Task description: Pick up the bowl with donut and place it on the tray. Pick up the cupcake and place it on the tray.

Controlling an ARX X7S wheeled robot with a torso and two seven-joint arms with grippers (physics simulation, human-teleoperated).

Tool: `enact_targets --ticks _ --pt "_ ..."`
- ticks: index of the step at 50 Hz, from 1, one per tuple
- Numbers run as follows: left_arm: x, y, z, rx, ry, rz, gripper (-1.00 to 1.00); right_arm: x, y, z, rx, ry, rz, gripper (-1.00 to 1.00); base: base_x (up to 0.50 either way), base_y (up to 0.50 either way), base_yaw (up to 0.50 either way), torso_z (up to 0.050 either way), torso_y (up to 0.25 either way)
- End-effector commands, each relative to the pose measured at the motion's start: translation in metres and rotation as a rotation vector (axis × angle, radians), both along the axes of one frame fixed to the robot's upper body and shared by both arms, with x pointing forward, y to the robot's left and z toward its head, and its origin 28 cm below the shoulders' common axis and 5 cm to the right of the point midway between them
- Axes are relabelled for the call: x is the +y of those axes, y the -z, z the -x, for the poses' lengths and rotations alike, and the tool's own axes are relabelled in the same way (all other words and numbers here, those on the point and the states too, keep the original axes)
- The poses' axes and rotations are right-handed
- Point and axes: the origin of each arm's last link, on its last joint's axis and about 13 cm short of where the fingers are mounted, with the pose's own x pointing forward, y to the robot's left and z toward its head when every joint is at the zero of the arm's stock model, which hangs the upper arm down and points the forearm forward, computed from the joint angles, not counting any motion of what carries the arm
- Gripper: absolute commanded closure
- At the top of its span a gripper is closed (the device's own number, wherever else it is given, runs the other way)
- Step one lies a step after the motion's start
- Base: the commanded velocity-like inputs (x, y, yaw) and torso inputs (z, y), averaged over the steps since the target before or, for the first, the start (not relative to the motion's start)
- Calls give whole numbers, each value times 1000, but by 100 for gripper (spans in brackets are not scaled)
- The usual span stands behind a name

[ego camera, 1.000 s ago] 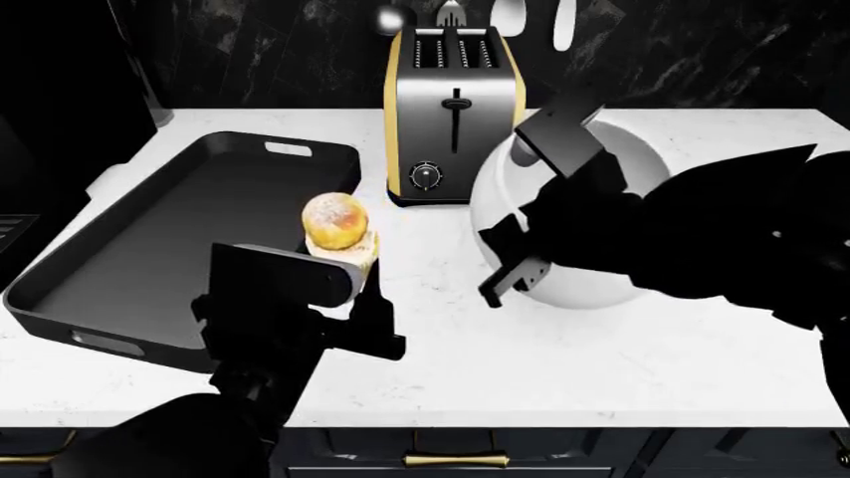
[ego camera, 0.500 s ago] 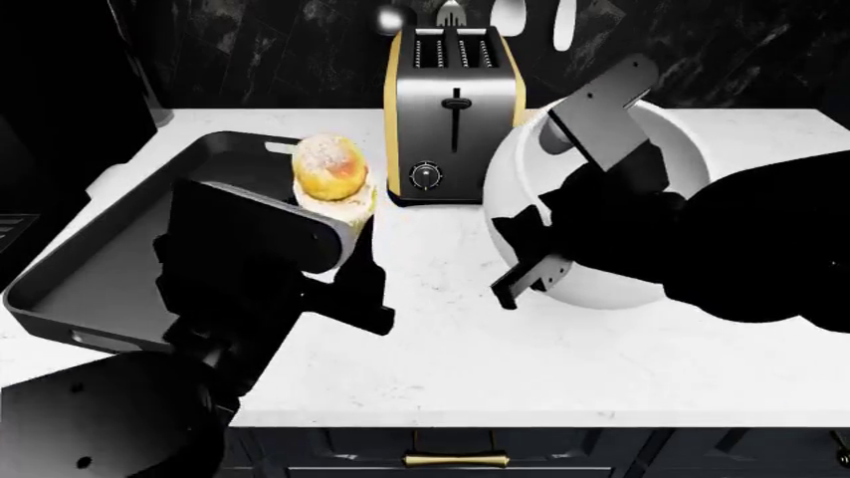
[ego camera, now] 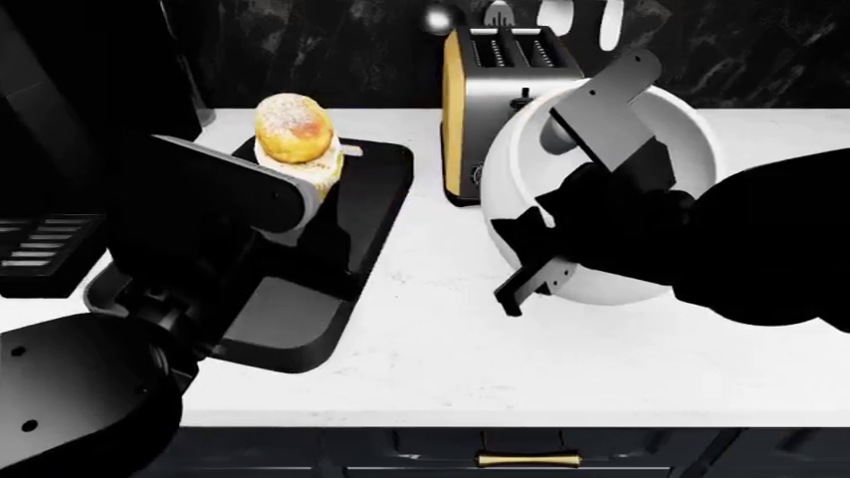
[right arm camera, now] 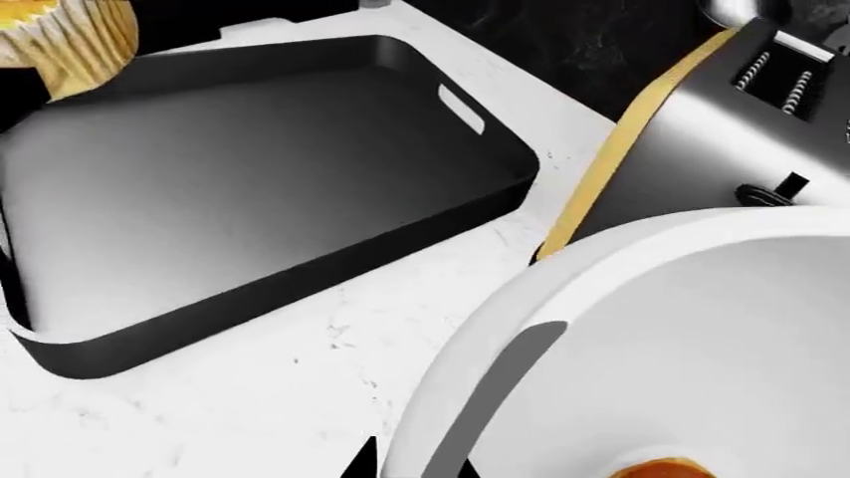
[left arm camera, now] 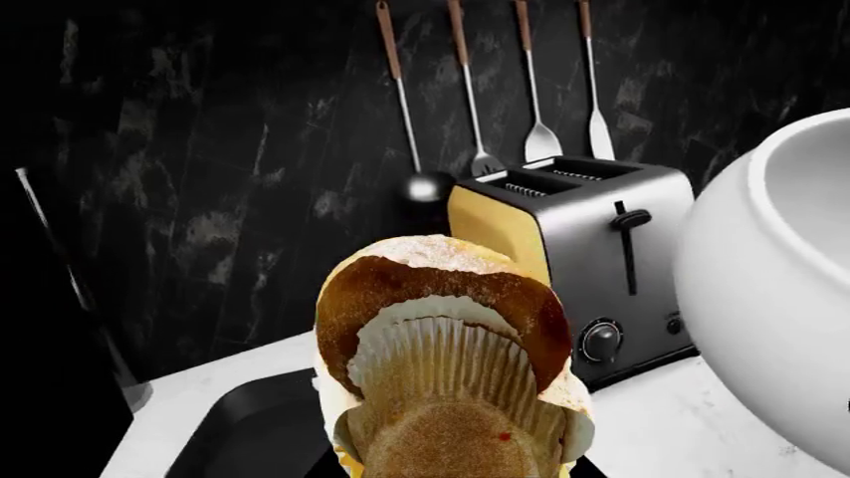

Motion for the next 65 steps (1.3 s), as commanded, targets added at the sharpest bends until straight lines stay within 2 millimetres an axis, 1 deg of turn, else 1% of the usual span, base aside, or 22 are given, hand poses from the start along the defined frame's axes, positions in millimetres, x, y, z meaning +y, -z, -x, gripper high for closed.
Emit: enact_targets --ticks 1,27,47,65 --pt "1 -1 -4 -6 -8 2 100 -2 0 -2 -9 -14 9 100 0 320 0 0 0" --pt "-1 0 -6 -6 10 11 100 -4 -3 0 -18 -8 8 100 0 266 0 1 1" --pt "0 1 -6 -6 11 10 100 -3 -3 -2 -15 -12 16 100 0 100 0 0 1" --pt "0 2 -6 -4 13 10 100 -2 -1 -3 -14 -13 21 100 0 188 0 0 1"
